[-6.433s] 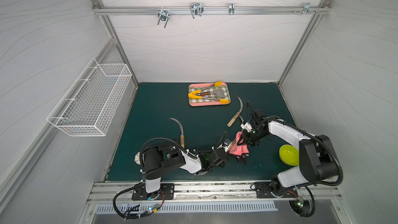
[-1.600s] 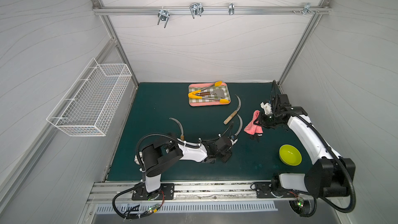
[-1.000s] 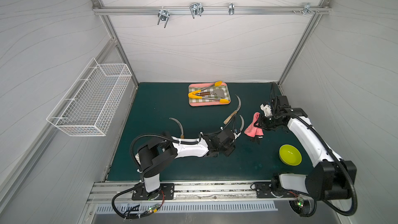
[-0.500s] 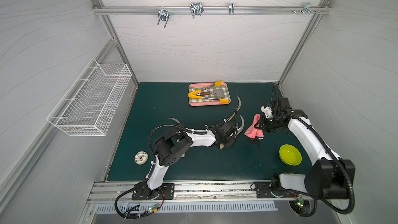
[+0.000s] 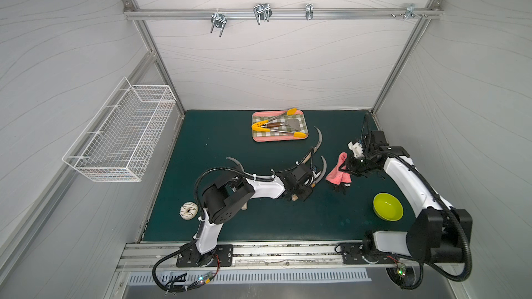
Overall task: Wipe small sickles with rags
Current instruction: Move the small sickle to the center of the board, then wipe the small sickle.
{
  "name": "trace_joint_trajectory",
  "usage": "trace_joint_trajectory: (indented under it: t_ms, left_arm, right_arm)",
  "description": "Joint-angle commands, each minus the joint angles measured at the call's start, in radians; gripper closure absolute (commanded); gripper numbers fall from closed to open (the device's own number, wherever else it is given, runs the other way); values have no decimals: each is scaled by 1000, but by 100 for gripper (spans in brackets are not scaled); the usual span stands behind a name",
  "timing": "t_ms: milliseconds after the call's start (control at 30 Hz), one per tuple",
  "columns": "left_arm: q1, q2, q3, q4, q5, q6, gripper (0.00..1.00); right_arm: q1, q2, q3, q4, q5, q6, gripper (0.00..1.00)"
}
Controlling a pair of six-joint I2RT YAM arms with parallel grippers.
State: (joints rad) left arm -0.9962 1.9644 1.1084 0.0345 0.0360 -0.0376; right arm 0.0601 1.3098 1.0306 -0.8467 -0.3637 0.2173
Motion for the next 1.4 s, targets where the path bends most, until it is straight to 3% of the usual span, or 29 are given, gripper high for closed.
trace_joint_trajectory:
  t_ms: [0, 267, 867, 1367]
  left_arm:
    - [-31, -40, -67, -26, -8, -15, 100]
    - [-126, -114, -214, 22, -46, -99, 100]
    - [-147, -89, -245, 82, -79, -171, 100]
    - [-146, -94, -249, 116, -190, -270, 100]
  right_arm:
    - [0, -2, 44, -12, -3, 1, 81]
    - [60, 86, 130, -29, 69, 1, 81]
    - [234, 686, 414, -97, 234, -19, 88]
    - [345, 489, 38, 15, 175, 96, 88]
